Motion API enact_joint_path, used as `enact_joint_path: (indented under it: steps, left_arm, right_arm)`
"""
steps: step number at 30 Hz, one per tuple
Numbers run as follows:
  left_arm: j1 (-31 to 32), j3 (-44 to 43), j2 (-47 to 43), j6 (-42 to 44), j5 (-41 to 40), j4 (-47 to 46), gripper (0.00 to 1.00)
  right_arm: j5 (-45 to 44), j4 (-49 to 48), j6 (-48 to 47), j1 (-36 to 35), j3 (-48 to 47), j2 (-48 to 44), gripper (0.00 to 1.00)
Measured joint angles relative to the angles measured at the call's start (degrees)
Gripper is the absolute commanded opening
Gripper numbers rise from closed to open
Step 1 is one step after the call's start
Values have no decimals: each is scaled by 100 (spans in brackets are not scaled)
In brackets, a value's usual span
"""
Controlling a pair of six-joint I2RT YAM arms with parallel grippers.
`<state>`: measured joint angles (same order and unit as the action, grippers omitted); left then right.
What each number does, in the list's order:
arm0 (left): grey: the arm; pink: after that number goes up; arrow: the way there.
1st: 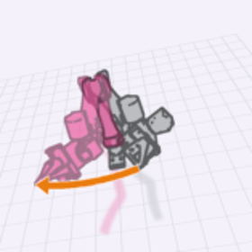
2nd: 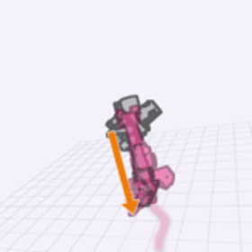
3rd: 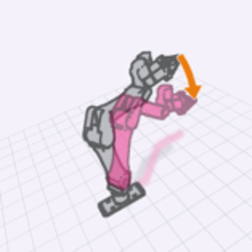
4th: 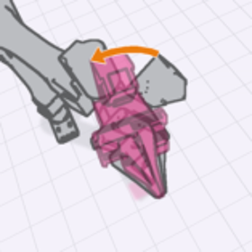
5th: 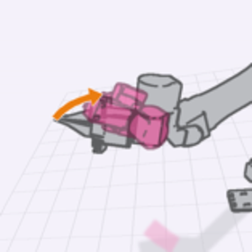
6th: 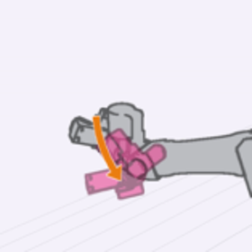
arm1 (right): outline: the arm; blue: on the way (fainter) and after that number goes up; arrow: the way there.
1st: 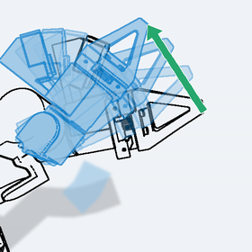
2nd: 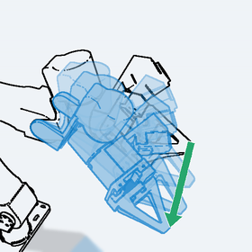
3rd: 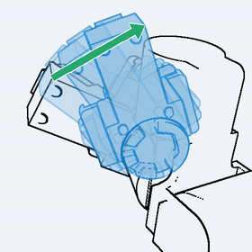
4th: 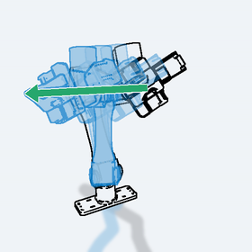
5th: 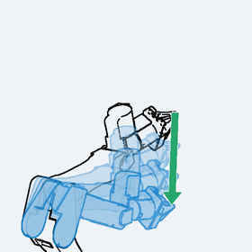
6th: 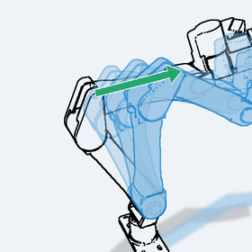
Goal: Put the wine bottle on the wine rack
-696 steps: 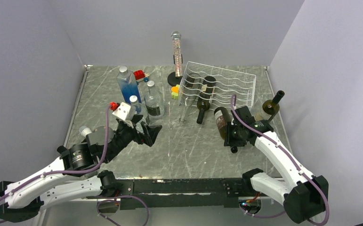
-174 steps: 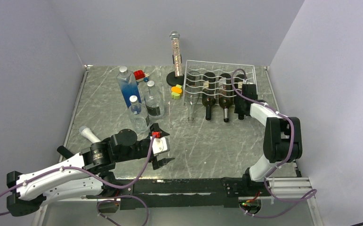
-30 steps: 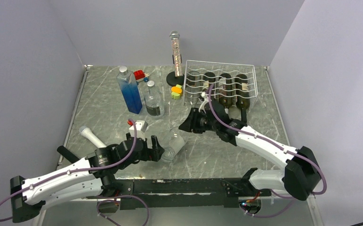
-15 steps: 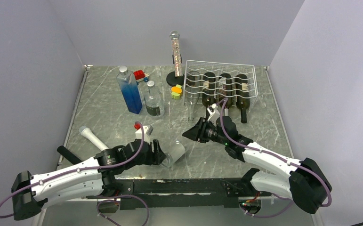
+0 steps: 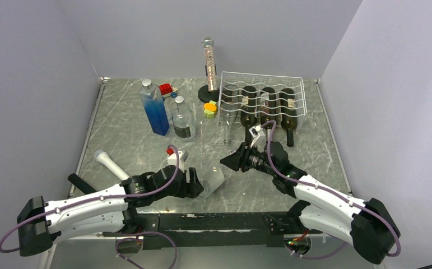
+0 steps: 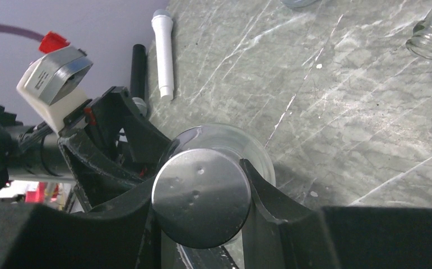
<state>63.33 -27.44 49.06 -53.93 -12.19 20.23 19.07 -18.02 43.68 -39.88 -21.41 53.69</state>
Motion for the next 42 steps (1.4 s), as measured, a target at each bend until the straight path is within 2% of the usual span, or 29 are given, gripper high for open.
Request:
enact_joint_path:
  steps: [4, 10, 17, 21, 29, 36, 39, 42]
  left_arm:
    - [11, 195, 92, -133, 297, -114, 92]
    - [11, 647, -293, -363, 562, -326, 91]
    - [31, 756, -688, -533, 507, -409, 72]
    - [46, 761, -859, -627, 343, -393, 68]
    - [85, 691, -977, -640, 48, -39, 73]
    - [-72, 289, -999, -352, -466, 752, 76]
    - [-245, 219, -1025, -201, -1008, 826, 77]
    - [-435, 72, -938, -229, -1314, 343, 78]
  right_arm:
    - [72, -61, -63, 2, 302, -396, 0]
    - [214, -337, 63, 2, 737, -730, 0]
    - [260, -651, 369, 2, 1025, -743, 0]
    - [243, -925, 540, -13, 1093, -555, 0]
    - [61, -1467, 424, -267, 1099, -133, 0]
    - [74, -2199, 586, -566, 1416, 387, 0]
    - [297, -1958, 584, -896, 1569, 608, 0]
    - [719, -1423, 527, -1440, 1596, 927, 0]
